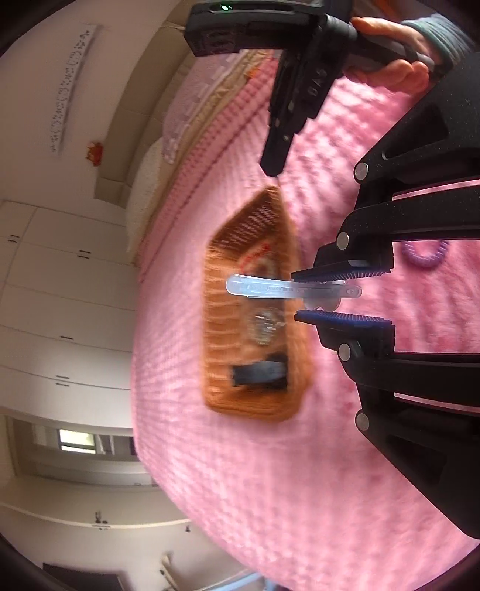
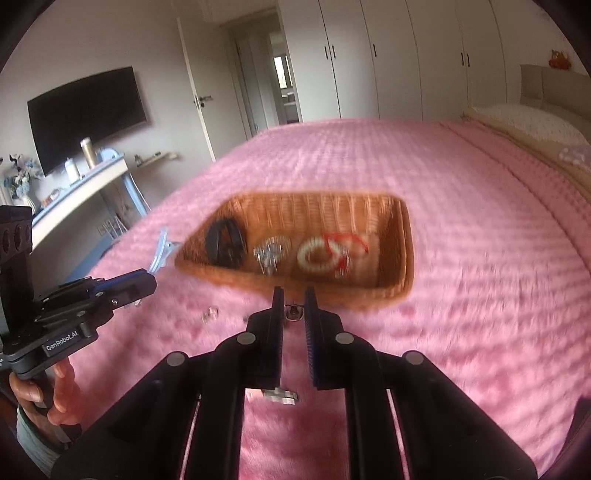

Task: Organize jewelry
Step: 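Carry the blue clip and gold ring into the basket and open both tools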

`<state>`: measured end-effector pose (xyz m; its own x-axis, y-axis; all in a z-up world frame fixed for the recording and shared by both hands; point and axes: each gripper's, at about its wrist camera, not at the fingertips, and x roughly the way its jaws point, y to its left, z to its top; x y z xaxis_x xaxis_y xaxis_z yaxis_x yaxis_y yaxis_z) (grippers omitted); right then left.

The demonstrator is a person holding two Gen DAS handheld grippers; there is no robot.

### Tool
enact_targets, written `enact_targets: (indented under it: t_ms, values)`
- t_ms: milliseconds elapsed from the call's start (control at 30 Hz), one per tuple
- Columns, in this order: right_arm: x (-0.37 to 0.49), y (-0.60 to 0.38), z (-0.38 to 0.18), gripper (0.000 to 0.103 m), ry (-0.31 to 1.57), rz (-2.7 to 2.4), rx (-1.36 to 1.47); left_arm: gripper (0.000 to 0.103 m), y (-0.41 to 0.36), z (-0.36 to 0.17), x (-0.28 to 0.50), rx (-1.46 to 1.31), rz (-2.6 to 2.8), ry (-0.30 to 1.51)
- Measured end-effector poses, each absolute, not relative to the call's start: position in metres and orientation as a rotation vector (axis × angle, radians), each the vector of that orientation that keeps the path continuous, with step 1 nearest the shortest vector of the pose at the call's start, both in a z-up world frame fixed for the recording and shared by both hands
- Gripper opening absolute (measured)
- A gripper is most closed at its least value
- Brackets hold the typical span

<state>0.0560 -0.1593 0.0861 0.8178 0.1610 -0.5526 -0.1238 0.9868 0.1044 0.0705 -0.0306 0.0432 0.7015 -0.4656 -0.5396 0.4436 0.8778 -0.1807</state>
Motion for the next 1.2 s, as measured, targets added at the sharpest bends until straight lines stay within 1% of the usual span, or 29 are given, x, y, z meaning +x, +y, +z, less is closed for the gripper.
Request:
enact_targets:
  t_ms: [133, 233, 400, 533, 800, 900, 1067, 1100, 1133, 1167, 1200]
  values:
    - [0.087, -0.155, 0.101, 0.009, 0.581, 0.151, 0.054, 0.014, -0.044, 0.068, 0.095, -0.059, -0.523, 0.575]
    - [0.117, -0.157, 0.103, 0.009, 0.595, 0.165, 0.075, 0.014, -0.054, 0.071, 0.122, -0.091, -0.530, 0.580]
    - [0.176, -0.162, 0.087, 0.009, 0.652, 0.196, 0.116, 0.014, -0.072, 0.049, 0.178, -0.104, -0.479, 0.653]
    - [0.205, -0.168, 0.068, 0.009, 0.682, 0.158, 0.126, 0.014, -0.081, 0.024, 0.210, -0.093, -0.447, 0.713]
    - [0.233, -0.182, 0.035, 0.009, 0.755, 0.086, 0.144, 0.014, -0.089, -0.012, 0.228, -0.027, -0.427, 0.768]
    - [0.238, -0.183, 0.027, 0.009, 0.786, 0.086, 0.152, 0.014, -0.090, -0.012, 0.229, -0.013, -0.428, 0.761]
    - [0.234, -0.183, 0.029, 0.010, 0.770, 0.081, 0.148, 0.014, -0.093, -0.012, 0.226, 0.005, -0.429, 0.750]
    - [0.234, -0.184, 0.030, 0.010, 0.767, 0.089, 0.154, 0.019, -0.092, -0.011, 0.224, 0.005, -0.430, 0.742]
    - [0.233, -0.184, 0.031, 0.010, 0.763, 0.098, 0.162, 0.031, -0.091, -0.010, 0.223, -0.002, -0.437, 0.736]
    - [0.231, -0.185, 0.032, 0.010, 0.757, 0.101, 0.165, 0.036, -0.090, -0.008, 0.221, -0.009, -0.440, 0.727]
    - [0.230, -0.185, 0.034, 0.010, 0.749, 0.104, 0.165, 0.037, -0.089, -0.005, 0.219, -0.015, -0.437, 0.710]
